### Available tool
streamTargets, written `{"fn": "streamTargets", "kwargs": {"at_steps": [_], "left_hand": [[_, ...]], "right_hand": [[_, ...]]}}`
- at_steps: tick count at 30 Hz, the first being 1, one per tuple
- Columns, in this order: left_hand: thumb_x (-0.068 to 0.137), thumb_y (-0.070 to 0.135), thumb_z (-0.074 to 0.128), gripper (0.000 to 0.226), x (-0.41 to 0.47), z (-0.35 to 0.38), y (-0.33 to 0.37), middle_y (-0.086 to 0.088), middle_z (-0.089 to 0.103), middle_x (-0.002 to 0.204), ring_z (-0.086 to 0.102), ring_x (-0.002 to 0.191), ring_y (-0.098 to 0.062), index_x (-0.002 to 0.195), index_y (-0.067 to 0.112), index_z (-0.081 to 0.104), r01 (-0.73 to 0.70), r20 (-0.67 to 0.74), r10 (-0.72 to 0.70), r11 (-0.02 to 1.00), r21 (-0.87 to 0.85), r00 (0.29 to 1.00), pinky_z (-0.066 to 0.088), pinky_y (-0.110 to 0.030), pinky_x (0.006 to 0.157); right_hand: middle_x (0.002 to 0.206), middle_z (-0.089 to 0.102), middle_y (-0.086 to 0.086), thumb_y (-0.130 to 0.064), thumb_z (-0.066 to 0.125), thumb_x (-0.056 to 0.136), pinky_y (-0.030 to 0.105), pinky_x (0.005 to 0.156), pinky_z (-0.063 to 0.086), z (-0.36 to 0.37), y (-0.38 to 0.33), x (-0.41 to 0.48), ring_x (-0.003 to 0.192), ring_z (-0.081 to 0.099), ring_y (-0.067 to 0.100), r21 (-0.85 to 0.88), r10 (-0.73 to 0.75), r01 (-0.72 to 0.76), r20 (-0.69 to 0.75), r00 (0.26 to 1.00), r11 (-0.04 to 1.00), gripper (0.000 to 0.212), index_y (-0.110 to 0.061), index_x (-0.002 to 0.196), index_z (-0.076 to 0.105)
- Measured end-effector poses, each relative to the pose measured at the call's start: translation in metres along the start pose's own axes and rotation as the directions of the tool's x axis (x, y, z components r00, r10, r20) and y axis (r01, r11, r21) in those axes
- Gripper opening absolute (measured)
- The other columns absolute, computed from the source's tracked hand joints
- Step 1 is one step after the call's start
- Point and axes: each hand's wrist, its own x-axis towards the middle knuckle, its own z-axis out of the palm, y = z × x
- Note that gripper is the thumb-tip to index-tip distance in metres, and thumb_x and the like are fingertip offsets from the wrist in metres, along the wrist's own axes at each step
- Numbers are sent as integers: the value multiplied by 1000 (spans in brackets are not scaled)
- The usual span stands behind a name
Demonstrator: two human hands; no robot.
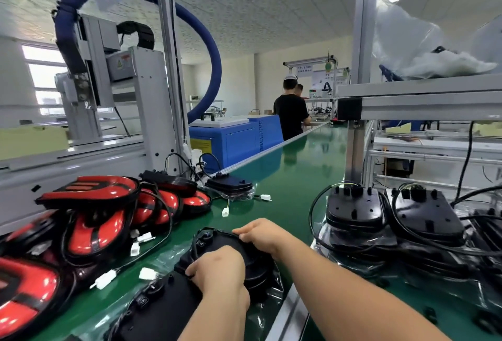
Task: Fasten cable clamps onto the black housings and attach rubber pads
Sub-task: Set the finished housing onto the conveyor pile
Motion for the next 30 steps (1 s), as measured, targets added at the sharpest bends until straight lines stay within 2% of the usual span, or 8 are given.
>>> {"fn": "streamTargets", "kwargs": {"at_steps": [4,7,12,15,18,20,23,30], "left_hand": [[94,4,41,68,9,4,-9,-24,5,156,18,141,-38,147,-8,0,-92,10,92,981,169,996,21,-45,115],[95,5,37,69,12,4,-22,-12,-20,157,-2,147,-27,148,-3,-6,-286,36,286,929,236,958,11,-41,119],[91,4,41,71,6,1,-20,-19,-20,156,-13,146,-30,147,-7,-1,-339,137,312,815,471,940,0,-44,116],[91,10,43,74,-2,-2,-13,-20,-18,156,-14,145,-30,148,-6,-1,-322,143,295,757,569,945,-1,-44,116],[89,8,41,75,-10,0,-12,-17,-20,156,-16,145,-26,149,-2,-4,-441,184,413,707,554,892,-5,-41,117],[90,7,40,73,-18,10,-10,-16,-19,157,-15,146,-25,149,-1,-3,-527,252,470,664,530,846,-5,-40,117],[91,8,40,72,-36,32,-6,-15,-16,158,-12,146,-26,150,0,-2,-614,361,498,606,505,788,-2,-41,117],[96,10,35,63,-73,93,-15,-11,-5,160,1,148,-22,151,5,6,-666,632,375,677,313,679,11,-33,117]], "right_hand": [[108,71,5,-2,56,92,14,61,51,2,-1,1,79,64,10,-3,4,-4,2,1000,1000,29,-10,116,70],[112,70,6,-2,56,92,9,57,48,2,-1,3,78,62,8,-26,-6,6,-17,1000,1000,29,-8,117,69],[116,70,4,-4,57,92,7,61,45,4,-2,6,93,61,9,-97,-12,9,-29,999,995,29,-9,118,69],[113,70,4,-14,59,92,17,73,42,7,-2,7,88,57,9,-157,-46,30,-101,994,987,20,-7,104,74],[89,73,15,-20,58,88,26,63,33,0,-1,6,76,63,12,-166,-144,102,-264,954,981,39,-16,51,50],[51,54,6,-20,57,89,29,60,28,-11,-6,-5,54,47,11,-209,-209,143,-344,915,968,56,-14,40,31],[42,25,-6,-19,56,89,31,58,25,-40,-12,-26,54,26,10,-285,-260,152,-391,883,946,58,-13,39,28],[59,42,2,-29,55,89,29,59,32,-129,4,-92,61,35,11,-194,-284,209,-581,763,959,41,2,63,55]]}}
